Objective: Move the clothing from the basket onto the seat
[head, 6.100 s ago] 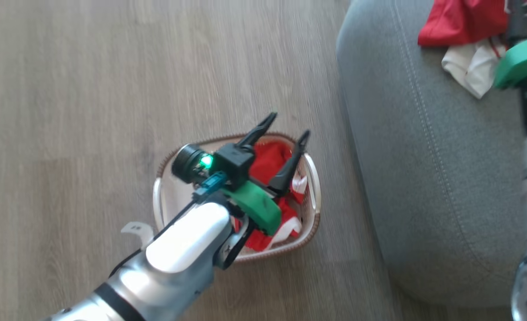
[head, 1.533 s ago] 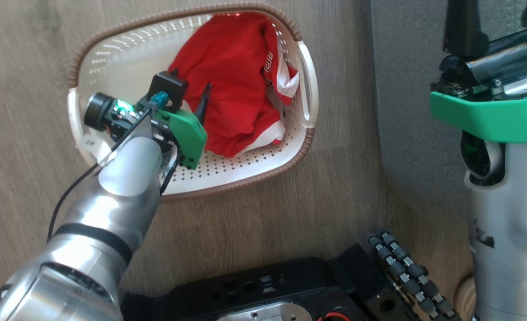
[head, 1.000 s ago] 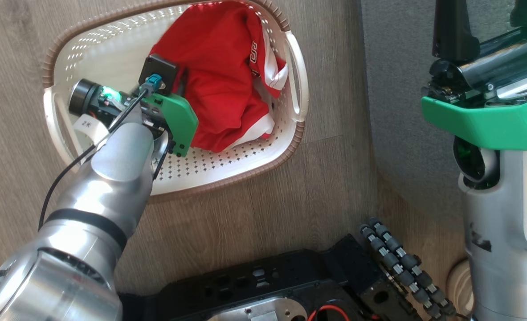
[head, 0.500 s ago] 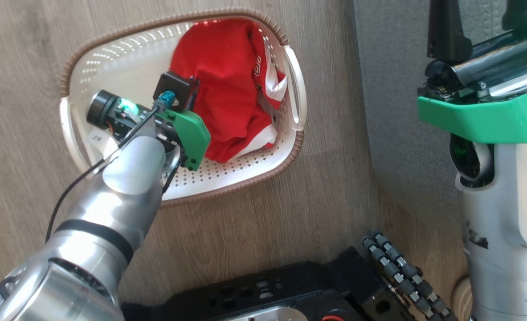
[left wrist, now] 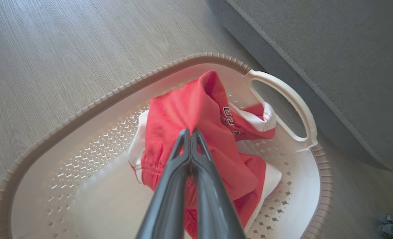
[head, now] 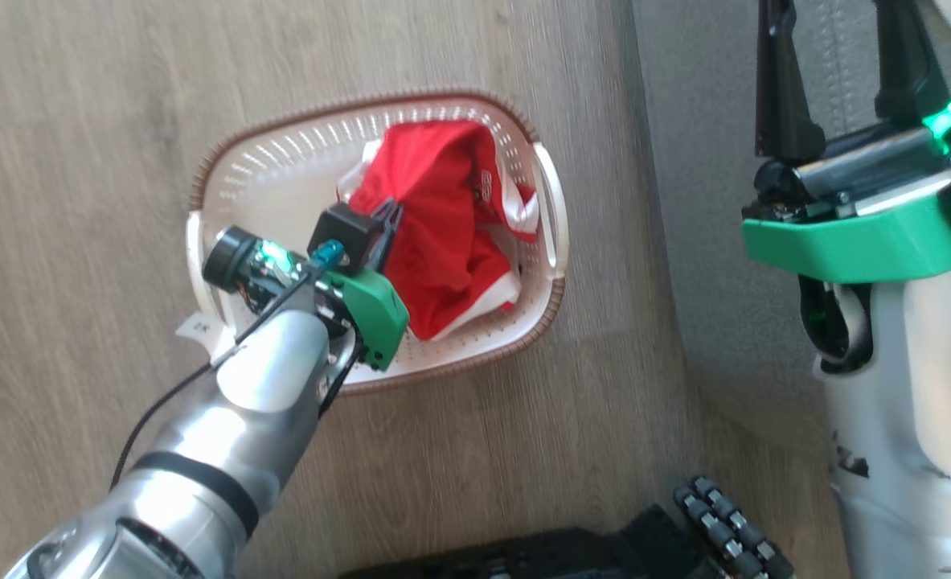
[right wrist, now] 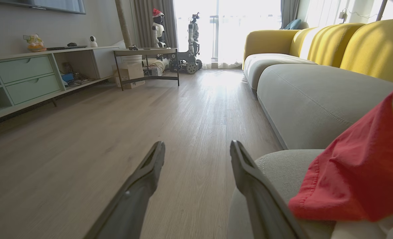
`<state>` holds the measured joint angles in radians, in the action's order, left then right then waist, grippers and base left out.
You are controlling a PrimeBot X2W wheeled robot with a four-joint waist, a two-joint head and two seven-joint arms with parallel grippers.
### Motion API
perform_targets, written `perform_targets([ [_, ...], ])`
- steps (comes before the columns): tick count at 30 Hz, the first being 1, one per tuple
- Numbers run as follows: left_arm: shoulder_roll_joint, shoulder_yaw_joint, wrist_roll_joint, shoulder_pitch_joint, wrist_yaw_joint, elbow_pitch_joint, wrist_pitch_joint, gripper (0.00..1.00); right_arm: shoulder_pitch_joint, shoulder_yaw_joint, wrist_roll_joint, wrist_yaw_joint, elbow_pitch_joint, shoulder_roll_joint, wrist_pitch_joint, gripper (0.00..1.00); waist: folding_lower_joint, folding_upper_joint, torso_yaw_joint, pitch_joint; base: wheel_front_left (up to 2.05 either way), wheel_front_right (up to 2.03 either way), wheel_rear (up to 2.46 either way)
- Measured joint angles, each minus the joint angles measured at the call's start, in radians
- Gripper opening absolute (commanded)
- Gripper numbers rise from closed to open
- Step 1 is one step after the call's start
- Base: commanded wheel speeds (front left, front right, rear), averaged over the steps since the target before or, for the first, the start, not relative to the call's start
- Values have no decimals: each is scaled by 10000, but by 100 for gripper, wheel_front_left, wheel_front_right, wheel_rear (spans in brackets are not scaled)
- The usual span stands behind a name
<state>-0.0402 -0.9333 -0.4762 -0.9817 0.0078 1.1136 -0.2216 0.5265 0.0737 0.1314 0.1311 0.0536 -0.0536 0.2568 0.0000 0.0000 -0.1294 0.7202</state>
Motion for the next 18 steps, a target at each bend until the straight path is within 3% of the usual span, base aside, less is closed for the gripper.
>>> perform_targets([
  [18, 0, -244, -437, 1989, 291, -1538, -274, 0, -2301, -859, -267, 0, -1012, 2, 0, 100, -1, 0, 681, -3395, 0, 0, 0],
])
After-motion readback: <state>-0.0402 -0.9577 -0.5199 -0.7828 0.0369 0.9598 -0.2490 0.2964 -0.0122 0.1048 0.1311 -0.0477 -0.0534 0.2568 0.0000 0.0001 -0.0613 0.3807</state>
